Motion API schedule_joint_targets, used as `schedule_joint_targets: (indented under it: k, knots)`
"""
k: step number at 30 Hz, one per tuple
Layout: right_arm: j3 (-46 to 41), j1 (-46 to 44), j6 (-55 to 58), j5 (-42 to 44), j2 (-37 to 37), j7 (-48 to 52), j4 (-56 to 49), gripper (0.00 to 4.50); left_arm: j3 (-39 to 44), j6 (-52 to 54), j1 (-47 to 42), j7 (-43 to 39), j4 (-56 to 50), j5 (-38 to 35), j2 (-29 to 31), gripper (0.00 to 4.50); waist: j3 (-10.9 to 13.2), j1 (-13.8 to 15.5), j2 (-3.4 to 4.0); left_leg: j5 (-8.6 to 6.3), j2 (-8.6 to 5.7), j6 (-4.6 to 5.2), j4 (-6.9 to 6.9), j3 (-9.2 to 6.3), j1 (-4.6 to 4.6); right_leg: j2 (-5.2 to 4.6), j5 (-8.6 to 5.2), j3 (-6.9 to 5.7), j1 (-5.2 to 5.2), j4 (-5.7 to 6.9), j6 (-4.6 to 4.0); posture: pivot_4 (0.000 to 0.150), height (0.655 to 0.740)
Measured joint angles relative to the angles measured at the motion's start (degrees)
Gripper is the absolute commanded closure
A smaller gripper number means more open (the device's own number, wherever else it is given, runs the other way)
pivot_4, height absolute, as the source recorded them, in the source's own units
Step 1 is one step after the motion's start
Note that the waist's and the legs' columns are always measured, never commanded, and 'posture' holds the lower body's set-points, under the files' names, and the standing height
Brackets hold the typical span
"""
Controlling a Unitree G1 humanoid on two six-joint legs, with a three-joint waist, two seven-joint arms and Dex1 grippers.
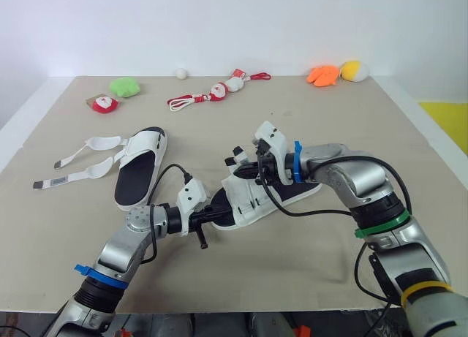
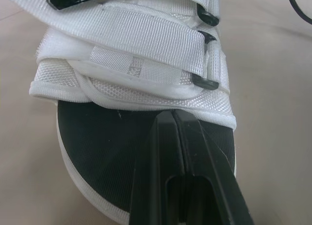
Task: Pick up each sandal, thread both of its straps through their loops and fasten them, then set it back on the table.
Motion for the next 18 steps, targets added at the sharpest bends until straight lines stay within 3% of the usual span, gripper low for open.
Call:
schedule_joint_targets:
  k: [18]
  knots:
    - [0.86, 0.11, -5.24, -5.43, 0.63, 2.98, -0.59, 4.42, 0.02, 0.0, -0.08, 0.14, -0.02, 0.02, -0.02, 4.5, 0.0, -0.09, 0.0, 0.0, 0.02, 0.0, -0.03, 0.01, -0.05, 0.02, 0.0, 0.0, -0.08, 0.0, 0.0, 0.15, 0.74]
